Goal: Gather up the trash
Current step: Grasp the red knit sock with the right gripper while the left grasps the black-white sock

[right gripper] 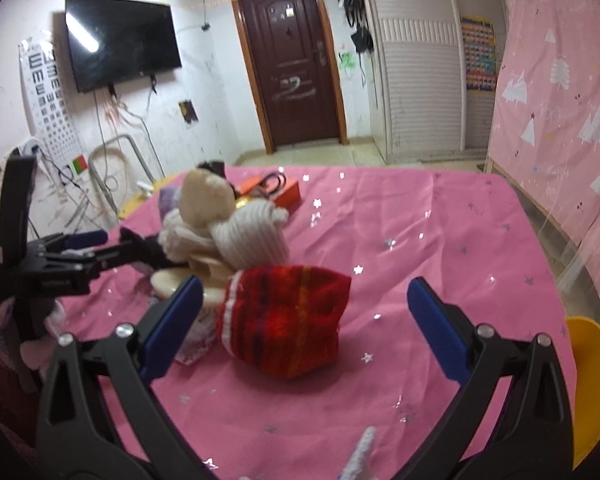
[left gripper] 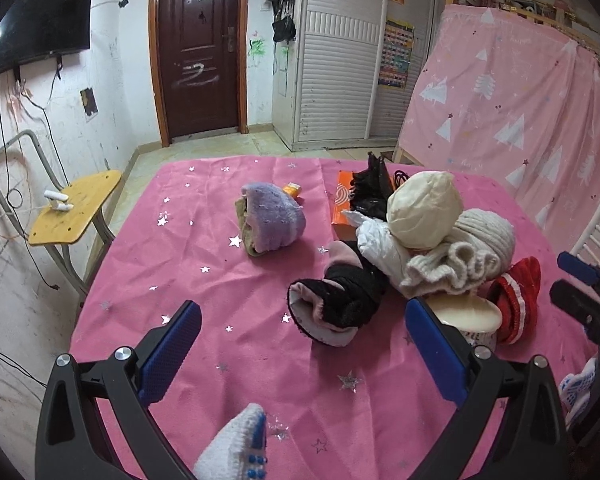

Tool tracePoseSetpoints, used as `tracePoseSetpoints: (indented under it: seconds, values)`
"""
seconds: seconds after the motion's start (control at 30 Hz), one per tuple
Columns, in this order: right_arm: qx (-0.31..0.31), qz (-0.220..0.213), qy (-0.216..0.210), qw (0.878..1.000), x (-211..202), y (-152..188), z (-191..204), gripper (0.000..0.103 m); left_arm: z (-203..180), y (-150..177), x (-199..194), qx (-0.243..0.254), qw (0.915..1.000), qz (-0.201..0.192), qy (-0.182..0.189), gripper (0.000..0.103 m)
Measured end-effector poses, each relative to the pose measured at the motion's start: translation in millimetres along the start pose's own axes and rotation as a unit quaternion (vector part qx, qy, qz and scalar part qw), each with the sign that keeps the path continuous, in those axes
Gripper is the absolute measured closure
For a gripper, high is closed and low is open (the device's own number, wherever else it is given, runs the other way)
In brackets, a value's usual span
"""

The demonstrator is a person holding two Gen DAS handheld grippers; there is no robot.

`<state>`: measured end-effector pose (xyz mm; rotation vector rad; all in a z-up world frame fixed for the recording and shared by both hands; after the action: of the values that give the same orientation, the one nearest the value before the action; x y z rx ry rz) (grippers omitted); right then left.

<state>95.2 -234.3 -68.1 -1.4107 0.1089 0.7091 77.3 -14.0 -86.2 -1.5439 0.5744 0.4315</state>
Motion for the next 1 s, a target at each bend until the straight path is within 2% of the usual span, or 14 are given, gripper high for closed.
tracePoseSetpoints:
  seconds: [0.07, 0.1, 0.13, 0.23, 0.27, 0.37, 0.47, 0.53, 0.57, 0.63, 0.73, 0.8, 1.0]
  values:
    - [0.003, 0.014, -0.001, 1.0, 5.1, 1.9, -1.0, 0.005, 2.5, -1.6, 7.2, -0.004, 1.0, 0.005, -0.002, 0.011]
    - [0.005, 0.019, -0.003, 1.0, 6.7, 2.9, -1.0, 0.005, 2.9, -2.2, 10.5, -0.007, 0.9999, 0.009, -0.001, 0.016]
    - [0.006, 0.023, -0.005, 1.0, 8.2, 3.8, -1.0, 0.005, 3.0, -2.4, 14.8, -0.012, 0.9998, 0.015, 0.005, 0.029]
    - [0.013, 0.047, -0.006, 0.999, 15.6, 4.8, -3.9, 0.005, -1.4, -2.2, 25.0, -0.03, 0.9982, 0.035, 0.04, 0.049]
    - [0.017, 0.057, -0.007, 0.998, 18.5, 6.0, -5.4, 0.005, -4.1, -2.7, 26.6, -0.032, 0.9975, 0.038, 0.05, 0.051]
    - [0.023, 0.087, -0.008, 0.996, 27.2, 10.3, -6.9, 0.005, -12.7, -2.4, 29.7, -0.033, 0.9957, 0.043, 0.075, 0.071]
    - [0.028, 0.102, -0.011, 0.994, 32.9, 12.8, -6.0, 0.006, -17.7, -2.3, 27.5, -0.027, 0.9961, 0.041, 0.073, 0.076]
    - [0.04, 0.112, -0.014, 0.993, 36.5, 16.6, -8.7, 0.035, -19.7, -0.4, 24.9, -0.03, 0.996, 0.039, 0.075, 0.078]
    - [0.048, 0.117, -0.017, 0.992, 37.8, 18.9, -10.2, 0.041, -19.6, 0.5, 22.8, -0.035, 0.9957, 0.039, 0.076, 0.079]
    - [0.05, 0.121, -0.024, 0.991, 37.8, 20.3, -10.0, 0.061, -18.6, 2.0, 18.1, -0.045, 0.9949, 0.04, 0.081, 0.08]
    - [0.041, 0.113, -0.019, 0.993, 35.6, 21.4, -6.6, 0.077, -9.3, 4.0, 5.1, -0.057, 0.9944, 0.038, 0.08, 0.08]
    - [0.047, 0.098, -0.013, 0.994, 30.5, 19.9, -9.5, 0.082, -3.8, 5.4, -5.2, -0.063, 0.9946, 0.033, 0.076, 0.08]
    - [0.083, 0.05, 0.005, 0.995, 3.4, 15.8, -23.4, 0.083, 18.2, 8.9, -40.1, -0.079, 0.9958, 0.015, 0.042, 0.08]
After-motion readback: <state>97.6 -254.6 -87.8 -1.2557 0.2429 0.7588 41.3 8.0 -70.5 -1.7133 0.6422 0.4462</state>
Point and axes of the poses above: each gripper's, at about its wrist camera, not at the fingertips, and x roughly the way its jaws point, z to its left, y to its underside, the point moved 8 cm from there along x, roughly the way its jaws point, and after that the axes turned 7 degrees about -z, right-handed, at the moved point
